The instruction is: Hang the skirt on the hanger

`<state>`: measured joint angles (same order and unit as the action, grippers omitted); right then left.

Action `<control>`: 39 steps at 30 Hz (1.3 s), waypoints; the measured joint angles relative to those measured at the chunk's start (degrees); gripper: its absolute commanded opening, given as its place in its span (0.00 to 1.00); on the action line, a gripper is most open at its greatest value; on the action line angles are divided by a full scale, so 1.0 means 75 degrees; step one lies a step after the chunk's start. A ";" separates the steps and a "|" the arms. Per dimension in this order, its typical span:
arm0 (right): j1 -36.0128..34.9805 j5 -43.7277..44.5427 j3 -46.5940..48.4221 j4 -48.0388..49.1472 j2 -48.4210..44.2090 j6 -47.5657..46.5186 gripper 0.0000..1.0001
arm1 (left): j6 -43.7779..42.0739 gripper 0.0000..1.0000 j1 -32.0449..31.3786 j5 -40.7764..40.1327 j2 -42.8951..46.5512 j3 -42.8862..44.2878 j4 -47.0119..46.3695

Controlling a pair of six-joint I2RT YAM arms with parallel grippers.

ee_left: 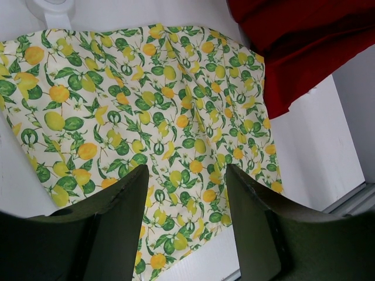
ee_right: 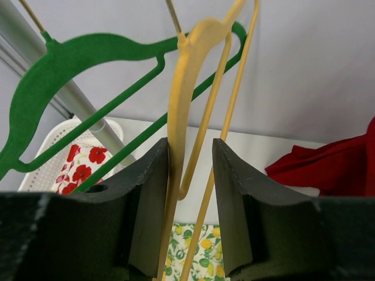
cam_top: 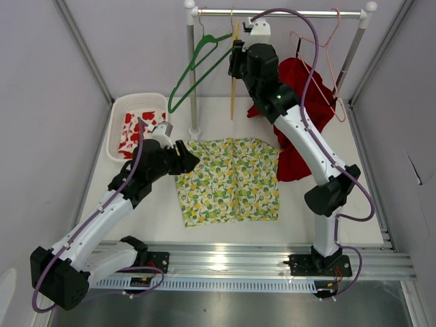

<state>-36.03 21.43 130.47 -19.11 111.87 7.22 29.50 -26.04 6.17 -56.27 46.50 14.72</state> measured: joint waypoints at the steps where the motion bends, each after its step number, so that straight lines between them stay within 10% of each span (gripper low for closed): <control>1: 0.0000 0.0015 0.0087 -0.0020 0.0023 -0.0058 0.41 | -0.0003 0.61 0.0000 0.0003 0.0000 -0.0003 0.0000; 39: -0.0297 0.0227 0.1314 0.0536 0.0883 -0.0358 0.70 | -0.0484 0.62 0.0000 0.0029 -0.0201 0.0000 0.0006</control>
<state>-38.26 23.14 140.33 -15.09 118.50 4.54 25.87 -26.04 6.39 -57.78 46.50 14.76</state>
